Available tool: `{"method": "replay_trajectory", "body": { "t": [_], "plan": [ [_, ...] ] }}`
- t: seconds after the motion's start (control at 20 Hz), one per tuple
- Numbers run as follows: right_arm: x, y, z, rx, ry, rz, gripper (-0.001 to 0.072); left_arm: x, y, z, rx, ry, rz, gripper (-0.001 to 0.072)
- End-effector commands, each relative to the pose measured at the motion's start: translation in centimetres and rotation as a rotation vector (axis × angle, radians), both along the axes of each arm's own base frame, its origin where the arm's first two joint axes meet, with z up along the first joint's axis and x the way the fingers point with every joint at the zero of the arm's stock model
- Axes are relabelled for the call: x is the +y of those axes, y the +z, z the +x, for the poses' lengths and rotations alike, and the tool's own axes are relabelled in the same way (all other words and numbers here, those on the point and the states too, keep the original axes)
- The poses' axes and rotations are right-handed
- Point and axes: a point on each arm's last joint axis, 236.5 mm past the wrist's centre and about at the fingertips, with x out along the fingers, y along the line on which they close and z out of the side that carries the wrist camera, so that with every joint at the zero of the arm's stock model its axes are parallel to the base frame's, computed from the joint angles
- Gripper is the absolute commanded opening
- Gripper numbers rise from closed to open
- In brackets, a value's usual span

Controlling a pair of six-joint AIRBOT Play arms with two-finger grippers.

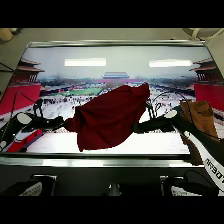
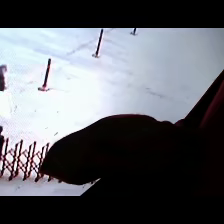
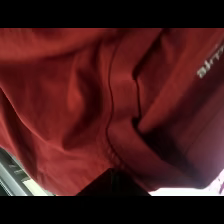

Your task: Fold the shirts.

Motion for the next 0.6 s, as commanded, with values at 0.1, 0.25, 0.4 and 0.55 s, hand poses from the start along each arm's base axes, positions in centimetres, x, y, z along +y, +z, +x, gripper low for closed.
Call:
{"method": "replay_trajectory", "body": {
  "t": [0.1, 0.25, 0.4, 0.55],
  "plan": [
    [-1.0, 5.4, 4.1, -0.252, 0.112, -0.085, 0.0019, 0.3, 6.9, 3.5, -0.178, -0.038, 0.031, 0.0023],
    [-5.7, 10.7, 7.1, -0.426, 0.139, -0.345, 0.0017, 1.5, 13.2, 5.9, -0.347, -0.055, 0.110, 0.0023],
    [-7.9, 9.8, 4.7, -0.302, 0.141, -0.436, 0.0102, 1.5, 14.3, 5.9, -0.364, -0.063, 0.113, 0.0024],
    [-6.5, 4.2, 0.0, -0.064, 0.184, -0.352, 0.0634, 1.2, 11.8, 4.5, -0.295, -0.074, 0.104, 0.0024]
  ]
}}
